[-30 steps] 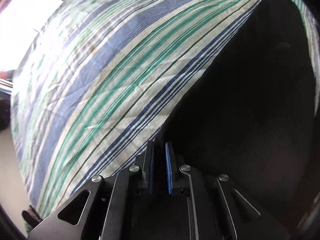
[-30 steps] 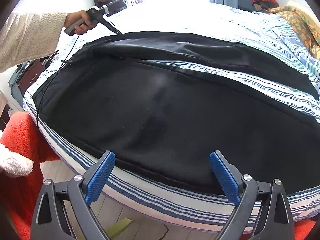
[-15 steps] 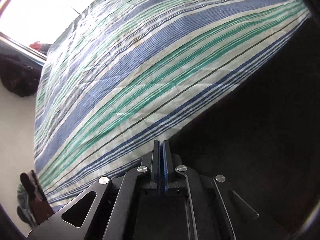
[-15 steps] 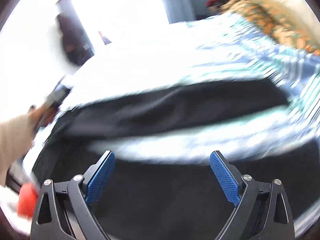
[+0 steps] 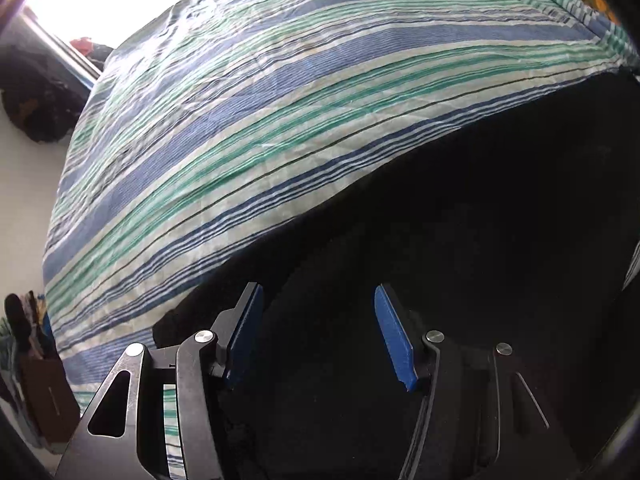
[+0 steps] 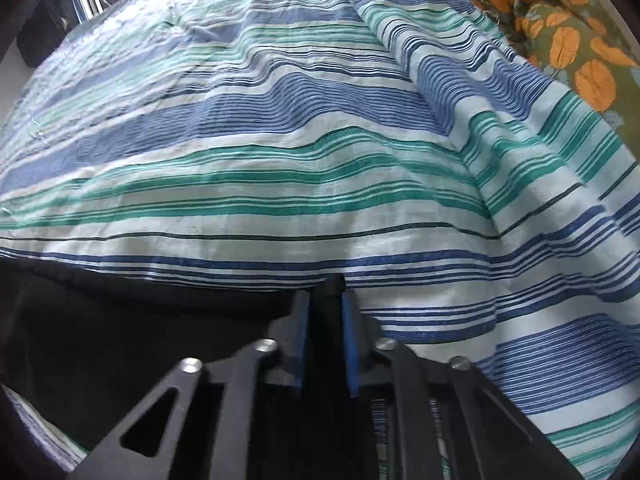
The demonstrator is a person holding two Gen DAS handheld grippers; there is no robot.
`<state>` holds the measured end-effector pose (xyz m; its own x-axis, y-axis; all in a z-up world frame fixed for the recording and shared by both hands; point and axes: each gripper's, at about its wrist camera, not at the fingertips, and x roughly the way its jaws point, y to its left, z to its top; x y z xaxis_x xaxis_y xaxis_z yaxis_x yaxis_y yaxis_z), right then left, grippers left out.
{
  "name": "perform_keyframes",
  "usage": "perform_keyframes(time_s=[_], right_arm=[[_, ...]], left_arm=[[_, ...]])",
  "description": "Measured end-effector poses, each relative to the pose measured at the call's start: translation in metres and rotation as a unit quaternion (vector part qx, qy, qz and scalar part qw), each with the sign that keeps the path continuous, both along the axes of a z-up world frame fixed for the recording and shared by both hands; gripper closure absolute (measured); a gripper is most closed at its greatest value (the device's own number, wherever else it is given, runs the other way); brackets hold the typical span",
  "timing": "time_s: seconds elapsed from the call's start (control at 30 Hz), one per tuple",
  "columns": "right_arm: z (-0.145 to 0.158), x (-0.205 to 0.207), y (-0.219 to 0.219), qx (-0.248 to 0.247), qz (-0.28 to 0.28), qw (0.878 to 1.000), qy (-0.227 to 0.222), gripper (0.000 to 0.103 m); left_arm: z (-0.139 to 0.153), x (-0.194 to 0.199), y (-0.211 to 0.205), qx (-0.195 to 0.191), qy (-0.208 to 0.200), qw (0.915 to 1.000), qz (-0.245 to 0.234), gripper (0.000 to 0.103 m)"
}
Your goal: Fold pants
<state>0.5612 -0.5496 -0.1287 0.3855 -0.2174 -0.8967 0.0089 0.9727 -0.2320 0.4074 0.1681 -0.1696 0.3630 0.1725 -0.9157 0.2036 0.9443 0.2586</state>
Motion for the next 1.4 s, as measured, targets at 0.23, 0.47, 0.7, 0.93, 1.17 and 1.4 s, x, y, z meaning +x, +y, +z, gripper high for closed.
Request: perform_keyframes(time_s=[0.23,0.47,0.7,0.93,1.17,1.4], right_arm=[[0.074,0.015,0.046,-0.094,0.056,0.983,-0.147,0.090],[0.039,-0.019,0.051,-0.090,0.000,0.989,-0.120,0.037],[0.013,-0.056,0.221,0.279,0.147,0.948,-0.049,0.037],[-0.074,-0.070,0.285,0.260,0.166,0.944,0.119,0.043],[-0.036,-0.069,0.040,0.115,-0.102,0.988,0.012,0.039],[0.030,-0.171,0.067,0.082,-0.052,0.992,-0.084,0.021]], left_arm=[[0.029,-0.006,0.017,-0.051,-0.077,0.9912,0.095,0.042],[0.038,-0.061,-0.010,-0.033,-0.093,0.9945,0.037,0.039],[-0.012,-0.078,-0.099,-0.030,-0.054,0.9971,-0.044,0.026],[-0.005,-0.092,-0.076,-0.069,-0.037,0.9970,-0.002,0.026],[-0.009,-0.096,-0.024,-0.080,-0.047,0.9901,0.105,0.021],[0.011,-0.158,-0.074,-0.155,-0.089,0.9764,0.121,0.015]])
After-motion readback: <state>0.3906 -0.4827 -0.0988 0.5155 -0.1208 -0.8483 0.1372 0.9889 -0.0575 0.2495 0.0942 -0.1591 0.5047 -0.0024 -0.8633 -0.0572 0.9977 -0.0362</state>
